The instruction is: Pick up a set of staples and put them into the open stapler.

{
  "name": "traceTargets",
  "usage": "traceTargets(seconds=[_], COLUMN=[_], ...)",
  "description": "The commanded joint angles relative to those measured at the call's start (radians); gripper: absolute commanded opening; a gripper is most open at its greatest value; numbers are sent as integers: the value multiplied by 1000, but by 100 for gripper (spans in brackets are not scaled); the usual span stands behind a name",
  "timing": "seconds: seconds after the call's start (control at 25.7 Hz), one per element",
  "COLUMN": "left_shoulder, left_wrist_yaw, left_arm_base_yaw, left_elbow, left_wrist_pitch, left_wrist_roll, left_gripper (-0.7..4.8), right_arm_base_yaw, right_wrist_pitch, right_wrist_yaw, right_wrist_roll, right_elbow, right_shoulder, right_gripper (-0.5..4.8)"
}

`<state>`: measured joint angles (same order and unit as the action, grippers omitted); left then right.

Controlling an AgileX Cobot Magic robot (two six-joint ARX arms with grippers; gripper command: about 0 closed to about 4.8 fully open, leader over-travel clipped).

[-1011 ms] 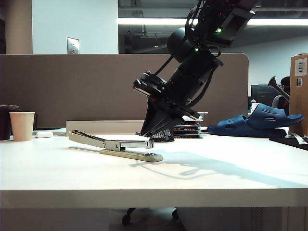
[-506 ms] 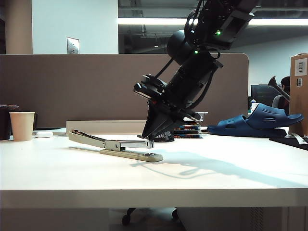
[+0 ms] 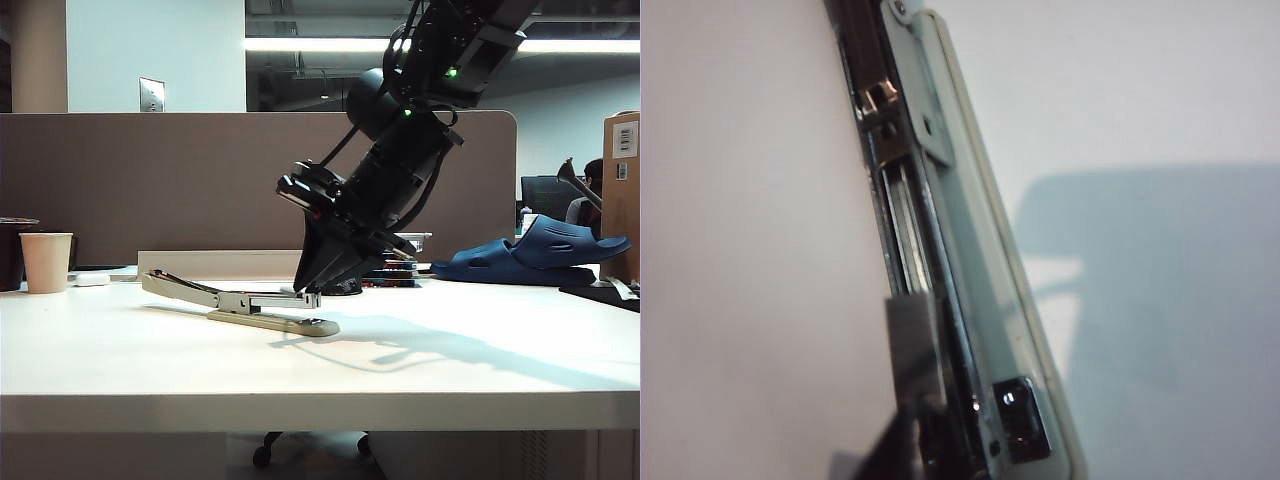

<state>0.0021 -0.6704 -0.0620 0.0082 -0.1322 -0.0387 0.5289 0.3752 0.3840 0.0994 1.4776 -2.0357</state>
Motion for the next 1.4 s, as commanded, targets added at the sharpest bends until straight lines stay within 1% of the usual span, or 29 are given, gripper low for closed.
traceTargets(seconds=[0.04, 0.16, 0.43, 0.82, 0.97, 1.01, 1.17, 1.24, 1.4], left_shoulder=[0, 0, 0, 0, 0, 0, 0, 0, 0], left_wrist_yaw=[-5, -5, -5, 6, 34, 45, 93, 118, 183], left_arm_base_yaw=[1, 1, 1, 1, 1, 1, 1, 1, 2], left_elbow=[1, 1, 1, 1, 1, 0, 0, 0, 1], left_wrist_pitch=[-1, -1, -1, -1, -2, -2, -2, -2, -1], left_wrist_roll=[0, 0, 0, 1, 1, 1, 1, 1, 1], left_gripper=[-6, -6, -6, -6, -6, -6, -6, -6, -6], right_arm_base_yaw=[2, 2, 2, -30, -44, -44, -89, -141, -208], right_wrist_pitch=[-6, -7, -66, -61, -35, -23, 28, 48, 55], right_wrist_yaw=[-5, -5, -5, -37, -117, -151, -206, -211, -210], right_wrist_roll=[-3, -3, -3, -7, -104, -132, -158, -165, -164], right_elbow=[3, 3, 6, 84, 84, 84, 83, 83, 82], right_shoulder=[5, 7, 30, 85, 151, 174, 286, 358, 457], right_gripper=[-8, -8, -8, -9, -9, -9, -9, -9, -9])
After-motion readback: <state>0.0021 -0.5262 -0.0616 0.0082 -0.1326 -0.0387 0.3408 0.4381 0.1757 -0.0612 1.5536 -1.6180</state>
